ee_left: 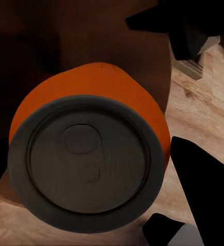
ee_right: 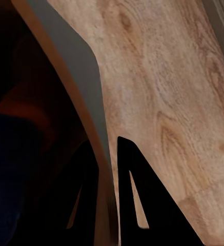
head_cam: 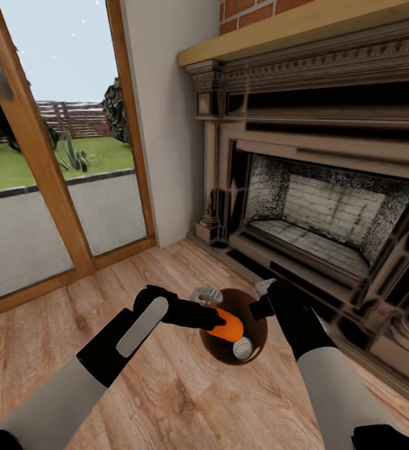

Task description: Put the three can of soda from the living room inside the tash can in the kitchen.

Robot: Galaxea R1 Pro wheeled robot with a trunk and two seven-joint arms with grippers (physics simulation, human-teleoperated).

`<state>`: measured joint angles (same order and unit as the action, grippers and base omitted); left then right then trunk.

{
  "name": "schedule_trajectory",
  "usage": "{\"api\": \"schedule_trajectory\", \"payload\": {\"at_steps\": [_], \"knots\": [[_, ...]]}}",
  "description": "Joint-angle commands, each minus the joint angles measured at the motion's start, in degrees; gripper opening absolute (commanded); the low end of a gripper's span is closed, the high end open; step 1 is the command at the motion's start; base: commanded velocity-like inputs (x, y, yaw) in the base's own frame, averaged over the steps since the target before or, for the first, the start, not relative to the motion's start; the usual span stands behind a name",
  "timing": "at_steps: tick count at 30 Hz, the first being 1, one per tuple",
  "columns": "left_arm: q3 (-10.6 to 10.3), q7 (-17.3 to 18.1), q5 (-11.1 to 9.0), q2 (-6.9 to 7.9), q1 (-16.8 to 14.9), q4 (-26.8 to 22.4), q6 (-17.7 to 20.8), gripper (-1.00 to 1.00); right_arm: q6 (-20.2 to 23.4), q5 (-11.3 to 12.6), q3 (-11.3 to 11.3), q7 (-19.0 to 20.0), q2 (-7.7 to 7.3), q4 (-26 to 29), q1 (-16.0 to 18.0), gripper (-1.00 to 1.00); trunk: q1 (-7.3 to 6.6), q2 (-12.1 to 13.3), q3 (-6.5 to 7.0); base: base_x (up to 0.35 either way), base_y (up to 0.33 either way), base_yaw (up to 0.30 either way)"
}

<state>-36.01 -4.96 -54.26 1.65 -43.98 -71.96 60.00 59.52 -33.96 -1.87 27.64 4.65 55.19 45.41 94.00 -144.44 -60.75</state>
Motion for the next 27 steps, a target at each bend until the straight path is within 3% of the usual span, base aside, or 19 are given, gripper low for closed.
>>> {"api": "schedule_trajectory", "payload": {"at_steps": [1,5,6,27], "knots": [[-0.07,0.04,-0.97,-0.17,0.02,0.29,0.0,-1.0,0.48,2.69,0.0,0.31,0.08,2.21,0.02,-1.0,-0.01,0.0,0.0,0.0,0.0,0.0],[-0.1,0.06,-0.95,-0.62,0.02,1.53,0.0,-1.0,0.48,2.67,-0.05,0.31,0.22,2.21,0.02,-1.0,-0.01,0.0,0.0,0.0,0.0,0.0],[-0.11,0.07,-0.95,-0.65,0.02,1.62,0.0,1.0,0.48,2.67,-0.05,0.31,0.23,2.21,0.02,-1.0,-0.01,0.0,0.0,0.0,0.0,0.0],[-0.16,0.64,-1.11,-0.4,0.02,1.03,-0.56,1.0,0.48,2.71,-0.15,0.29,0.27,2.06,0.02,-1.0,-0.01,0.0,0.0,0.0,0.0,0.0]]}}
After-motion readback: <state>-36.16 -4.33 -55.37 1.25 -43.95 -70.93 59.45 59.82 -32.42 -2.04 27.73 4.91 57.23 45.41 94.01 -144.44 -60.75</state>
